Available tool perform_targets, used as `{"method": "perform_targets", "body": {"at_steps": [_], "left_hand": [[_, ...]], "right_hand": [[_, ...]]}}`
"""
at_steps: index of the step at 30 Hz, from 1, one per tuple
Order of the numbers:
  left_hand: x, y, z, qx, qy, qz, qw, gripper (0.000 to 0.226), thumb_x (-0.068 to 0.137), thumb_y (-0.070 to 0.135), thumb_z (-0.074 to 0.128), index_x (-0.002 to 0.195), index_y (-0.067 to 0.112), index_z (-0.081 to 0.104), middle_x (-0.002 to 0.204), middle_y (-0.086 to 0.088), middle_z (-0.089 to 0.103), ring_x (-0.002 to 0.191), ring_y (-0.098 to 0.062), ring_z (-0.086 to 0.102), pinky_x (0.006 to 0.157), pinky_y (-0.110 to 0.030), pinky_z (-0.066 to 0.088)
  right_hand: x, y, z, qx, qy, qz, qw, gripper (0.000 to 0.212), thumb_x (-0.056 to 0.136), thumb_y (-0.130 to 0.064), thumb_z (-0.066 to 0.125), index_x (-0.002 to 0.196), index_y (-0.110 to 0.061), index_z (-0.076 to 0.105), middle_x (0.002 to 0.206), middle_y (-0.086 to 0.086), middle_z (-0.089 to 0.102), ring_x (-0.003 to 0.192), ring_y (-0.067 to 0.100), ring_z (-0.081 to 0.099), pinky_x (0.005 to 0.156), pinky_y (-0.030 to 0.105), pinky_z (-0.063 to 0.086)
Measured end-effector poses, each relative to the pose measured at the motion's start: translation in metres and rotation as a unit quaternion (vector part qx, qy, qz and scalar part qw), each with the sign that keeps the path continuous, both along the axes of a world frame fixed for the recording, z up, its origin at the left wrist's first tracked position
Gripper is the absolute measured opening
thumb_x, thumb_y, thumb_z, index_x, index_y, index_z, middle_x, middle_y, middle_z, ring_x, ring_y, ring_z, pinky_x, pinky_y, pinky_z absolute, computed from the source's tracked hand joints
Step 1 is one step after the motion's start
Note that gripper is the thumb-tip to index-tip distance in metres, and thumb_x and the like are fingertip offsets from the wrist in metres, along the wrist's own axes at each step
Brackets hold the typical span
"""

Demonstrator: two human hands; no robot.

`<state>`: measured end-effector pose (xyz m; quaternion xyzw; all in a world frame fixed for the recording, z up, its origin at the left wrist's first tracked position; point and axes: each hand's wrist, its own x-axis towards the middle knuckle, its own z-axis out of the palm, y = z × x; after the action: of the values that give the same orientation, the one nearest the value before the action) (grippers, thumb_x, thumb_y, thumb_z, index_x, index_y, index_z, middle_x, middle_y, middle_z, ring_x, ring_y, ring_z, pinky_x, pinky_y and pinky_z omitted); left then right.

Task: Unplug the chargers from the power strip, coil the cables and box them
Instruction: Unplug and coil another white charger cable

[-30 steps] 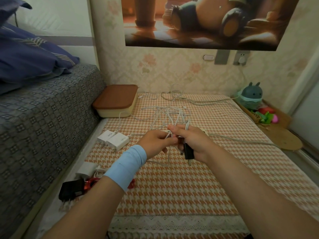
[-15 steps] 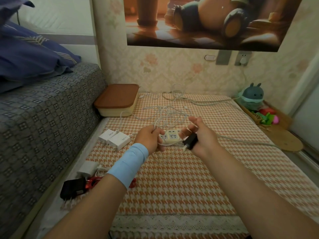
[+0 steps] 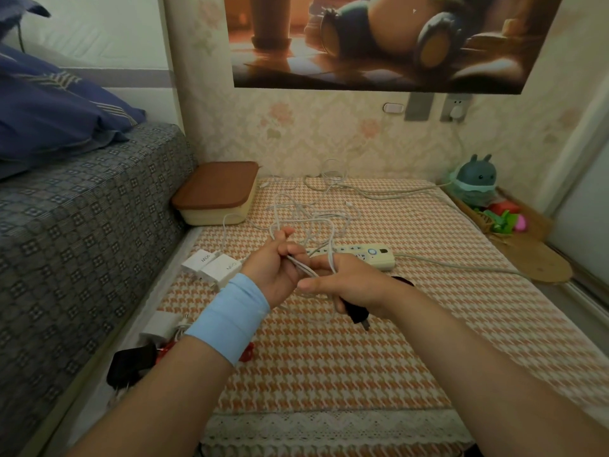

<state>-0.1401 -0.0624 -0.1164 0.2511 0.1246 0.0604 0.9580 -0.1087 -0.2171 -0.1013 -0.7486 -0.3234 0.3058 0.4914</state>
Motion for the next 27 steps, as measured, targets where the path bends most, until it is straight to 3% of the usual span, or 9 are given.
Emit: {"method": "perform_targets", "body": {"at_steps": [3,5,7,12,16,20,23,25,27], "left_hand": [[0.001,0.002,0.002,-0.043,-0.024,-0.012,0.999,0.025,0.106,0.025,0.032,0.091,0.013,0.048,0.046,0.006,0.036,0.036,-0.007,0.037,0.040,-0.017,0.043],[-0.001,0.007,0.004,-0.035,-0.031,-0.029,0.998,0.026,0.105,0.025,0.031,0.089,0.013,0.048,0.046,0.006,0.037,0.037,-0.007,0.037,0.040,-0.017,0.042],[-0.003,0.016,0.006,-0.019,-0.025,-0.070,0.997,0.028,0.105,0.026,0.031,0.087,0.016,0.050,0.047,0.008,0.037,0.035,-0.006,0.035,0.036,-0.018,0.035],[-0.007,0.036,0.013,0.064,0.003,-0.089,0.994,0.026,0.103,0.025,0.032,0.084,0.019,0.048,0.047,0.008,0.035,0.032,-0.006,0.028,0.034,-0.018,0.020],[-0.006,0.032,0.015,0.099,0.032,-0.042,0.994,0.028,0.105,0.020,0.029,0.084,0.017,0.046,0.047,0.008,0.033,0.031,-0.006,0.025,0.031,-0.018,0.019],[-0.003,0.038,0.011,-0.075,0.027,0.036,0.996,0.033,0.104,0.011,0.028,0.076,0.011,0.045,0.046,0.005,0.037,0.032,-0.008,0.033,0.032,-0.016,0.027],[-0.006,0.035,0.010,-0.126,-0.019,0.052,0.990,0.037,0.106,0.023,0.033,0.089,-0.002,0.054,0.064,-0.008,0.055,0.057,-0.018,0.058,0.048,-0.025,0.054],[-0.010,0.026,0.010,-0.029,-0.035,-0.013,0.999,0.047,0.102,0.037,0.040,0.101,-0.006,0.058,0.090,-0.017,0.066,0.089,-0.029,0.067,0.077,-0.040,0.060],[-0.015,0.013,0.013,0.124,-0.033,-0.098,0.987,0.050,0.096,0.043,0.049,0.114,-0.003,0.057,0.110,-0.018,0.064,0.108,-0.031,0.062,0.100,-0.043,0.049]], "right_hand": [[0.003,0.001,-0.003,0.012,0.015,-0.004,1.000,0.027,0.093,-0.024,0.071,0.119,-0.022,0.069,0.058,-0.004,0.066,0.045,0.015,0.047,0.054,0.029,0.044],[0.006,0.001,-0.004,0.008,0.022,-0.007,1.000,0.011,0.093,-0.024,0.072,0.100,-0.016,0.074,0.071,0.002,0.071,0.044,0.015,0.048,0.054,0.030,0.045],[0.008,0.000,-0.001,-0.035,0.014,0.013,0.999,0.017,0.093,-0.025,0.072,0.081,-0.012,0.071,0.069,0.000,0.070,0.041,0.011,0.047,0.050,0.026,0.043],[0.011,-0.009,0.010,-0.196,0.002,0.100,0.976,0.025,0.094,-0.034,0.071,0.100,-0.011,0.079,0.096,-0.006,0.079,0.051,0.010,0.046,0.053,0.025,0.042],[0.016,-0.009,0.010,-0.227,-0.101,0.080,0.965,0.024,0.089,-0.045,0.073,0.096,-0.023,0.082,0.080,-0.026,0.071,0.063,0.009,0.054,0.066,0.026,0.047],[0.017,-0.011,0.009,-0.119,0.083,0.093,0.985,0.026,0.102,-0.029,0.059,0.098,-0.007,0.074,0.087,0.001,0.077,0.047,0.009,0.043,0.047,0.024,0.039],[0.017,-0.013,0.006,-0.027,0.153,0.074,0.985,0.022,0.104,-0.019,0.052,0.101,-0.005,0.069,0.078,0.005,0.073,0.041,0.008,0.042,0.041,0.021,0.037],[0.017,-0.012,0.003,0.037,0.200,0.048,0.978,0.022,0.104,-0.017,0.051,0.100,-0.003,0.068,0.079,0.006,0.073,0.039,0.007,0.042,0.039,0.020,0.037],[0.016,-0.010,0.002,0.111,0.256,0.006,0.960,0.023,0.104,-0.016,0.050,0.098,-0.002,0.066,0.077,0.006,0.071,0.038,0.007,0.040,0.037,0.019,0.036]]}}
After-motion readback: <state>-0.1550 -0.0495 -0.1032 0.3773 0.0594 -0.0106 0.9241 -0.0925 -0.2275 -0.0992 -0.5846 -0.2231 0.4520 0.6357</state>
